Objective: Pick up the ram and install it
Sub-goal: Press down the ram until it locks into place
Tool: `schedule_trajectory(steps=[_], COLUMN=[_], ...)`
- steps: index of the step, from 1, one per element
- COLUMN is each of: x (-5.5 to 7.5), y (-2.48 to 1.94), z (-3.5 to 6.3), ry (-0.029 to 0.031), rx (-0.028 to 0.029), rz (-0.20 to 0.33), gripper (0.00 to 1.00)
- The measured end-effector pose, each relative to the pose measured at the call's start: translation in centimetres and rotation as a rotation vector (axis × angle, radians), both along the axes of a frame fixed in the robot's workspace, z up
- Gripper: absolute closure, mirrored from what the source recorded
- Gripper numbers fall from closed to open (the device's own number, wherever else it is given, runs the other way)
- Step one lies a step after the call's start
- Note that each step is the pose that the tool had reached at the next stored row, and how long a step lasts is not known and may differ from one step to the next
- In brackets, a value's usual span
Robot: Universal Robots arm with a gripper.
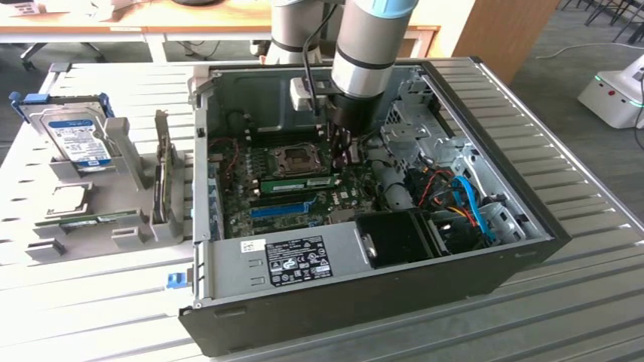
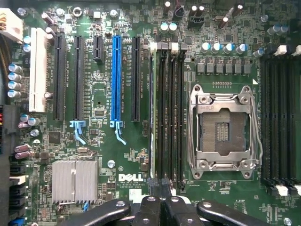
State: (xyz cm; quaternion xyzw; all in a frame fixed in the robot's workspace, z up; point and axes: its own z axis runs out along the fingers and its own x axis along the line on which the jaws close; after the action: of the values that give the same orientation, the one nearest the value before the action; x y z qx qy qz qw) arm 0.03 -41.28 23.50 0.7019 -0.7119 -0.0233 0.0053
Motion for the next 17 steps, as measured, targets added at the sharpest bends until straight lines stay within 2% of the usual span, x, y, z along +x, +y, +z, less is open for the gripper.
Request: schedule_trajectory(steps=[10,17], x=[0.0,0.0], y=[0.0,0.0], z=[1.17,1.66], ry=[0.0021,0.0059], rx=[0.0,0.0002], rz=[0.0,0.0], gripper=[0.89,0.89])
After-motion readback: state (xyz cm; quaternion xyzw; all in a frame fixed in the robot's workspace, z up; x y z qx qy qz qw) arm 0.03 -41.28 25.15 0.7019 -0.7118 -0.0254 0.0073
